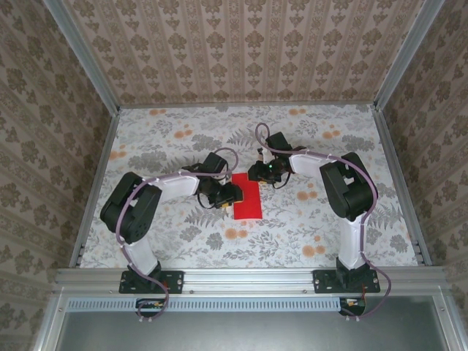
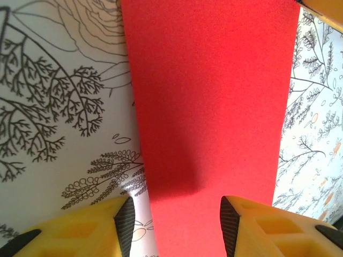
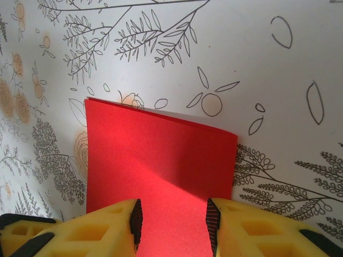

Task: Fold a paper plane with a square sheet of paper (fold left side to right side)
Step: Third fold the triangle at the center of the table.

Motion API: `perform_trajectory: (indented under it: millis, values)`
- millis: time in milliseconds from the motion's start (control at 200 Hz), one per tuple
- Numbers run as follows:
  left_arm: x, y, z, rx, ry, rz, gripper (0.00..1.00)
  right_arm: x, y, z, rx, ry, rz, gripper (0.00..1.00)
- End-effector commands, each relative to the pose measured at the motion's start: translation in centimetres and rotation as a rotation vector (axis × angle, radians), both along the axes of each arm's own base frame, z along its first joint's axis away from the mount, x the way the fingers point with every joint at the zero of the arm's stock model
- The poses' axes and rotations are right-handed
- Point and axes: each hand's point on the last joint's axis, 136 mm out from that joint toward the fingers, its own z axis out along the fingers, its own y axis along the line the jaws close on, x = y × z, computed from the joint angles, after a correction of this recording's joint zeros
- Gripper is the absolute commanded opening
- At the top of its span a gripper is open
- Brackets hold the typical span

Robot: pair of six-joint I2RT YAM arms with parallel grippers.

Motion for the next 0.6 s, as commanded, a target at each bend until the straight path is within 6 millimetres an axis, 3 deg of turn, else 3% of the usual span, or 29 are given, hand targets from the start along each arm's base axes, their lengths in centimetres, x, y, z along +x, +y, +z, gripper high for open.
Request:
perform_trajectory:
  millis: [0,405,595]
  values:
    - [0.2,-0.9,0.2,-0.023,0.007,0.005,0.45,-1.0,-0.4,-1.5,-0.036,0.039,0.018,0.41]
    - [0.0,0.0,0.7,0.015,-0.008,0.025,0.22,-0.9,-0.5,-1.1,-0.044,0.017,0.017,0.42]
    - [-0.1,0.4,1.0,0.022,-0.007,0.039,0.08,-0.3,-0.6,0.8,-0.033,-0.07,0.022,0.49]
